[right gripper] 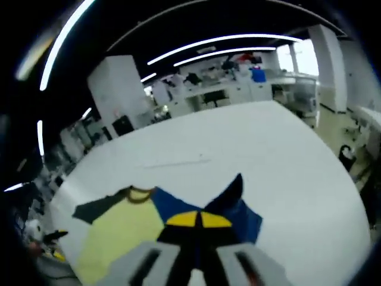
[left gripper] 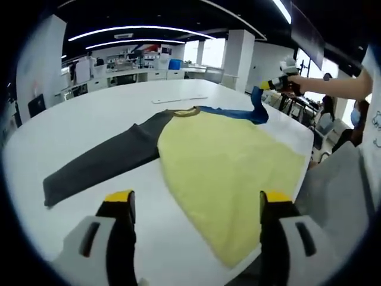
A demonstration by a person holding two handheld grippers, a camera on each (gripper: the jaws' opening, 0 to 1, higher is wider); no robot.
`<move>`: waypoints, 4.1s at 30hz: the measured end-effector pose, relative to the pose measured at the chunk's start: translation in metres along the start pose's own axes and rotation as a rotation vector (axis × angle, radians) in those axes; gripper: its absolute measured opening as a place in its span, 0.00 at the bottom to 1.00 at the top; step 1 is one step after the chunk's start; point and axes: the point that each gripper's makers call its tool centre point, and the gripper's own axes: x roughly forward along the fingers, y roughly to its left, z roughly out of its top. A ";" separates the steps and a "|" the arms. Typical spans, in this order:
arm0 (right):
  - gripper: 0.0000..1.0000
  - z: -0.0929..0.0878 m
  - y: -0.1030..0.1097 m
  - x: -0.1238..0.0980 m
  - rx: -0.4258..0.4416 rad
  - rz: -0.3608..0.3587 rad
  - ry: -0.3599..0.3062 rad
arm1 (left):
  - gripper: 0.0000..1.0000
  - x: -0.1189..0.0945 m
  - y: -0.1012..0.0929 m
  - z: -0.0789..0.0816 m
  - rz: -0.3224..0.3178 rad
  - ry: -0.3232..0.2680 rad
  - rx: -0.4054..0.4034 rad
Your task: Fold the garment on the visible template until the final outline fits inside the template.
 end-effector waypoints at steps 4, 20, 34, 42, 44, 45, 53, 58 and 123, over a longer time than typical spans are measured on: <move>0.00 0.000 0.034 0.017 -0.013 0.066 0.009 | 0.83 -0.002 -0.002 0.000 0.001 -0.004 0.008; 0.00 -0.018 0.152 0.067 -0.051 0.273 0.063 | 0.82 -0.004 0.000 -0.008 -0.012 0.003 0.022; 0.00 -0.022 0.251 0.098 -0.097 0.436 0.074 | 0.81 -0.005 -0.001 -0.018 -0.022 0.021 0.011; 0.00 -0.045 0.287 0.119 -0.112 0.478 0.113 | 0.81 -0.005 -0.001 -0.022 -0.023 0.031 0.007; 0.00 -0.056 0.290 0.126 -0.122 0.478 0.141 | 0.80 -0.005 0.000 -0.022 -0.020 0.032 0.006; 0.00 -0.061 0.290 0.131 -0.129 0.475 0.152 | 0.80 -0.005 0.000 -0.022 -0.019 0.032 0.005; 0.00 -0.100 0.286 0.156 -0.169 0.451 0.237 | 0.79 -0.005 0.001 -0.024 -0.008 0.036 -0.002; 0.00 -0.114 0.293 0.158 -0.166 0.456 0.266 | 0.79 -0.006 0.002 -0.023 -0.003 0.036 -0.006; 0.82 -0.108 0.163 0.118 -0.313 0.354 0.264 | 0.80 -0.003 -0.004 -0.029 -0.019 0.052 0.007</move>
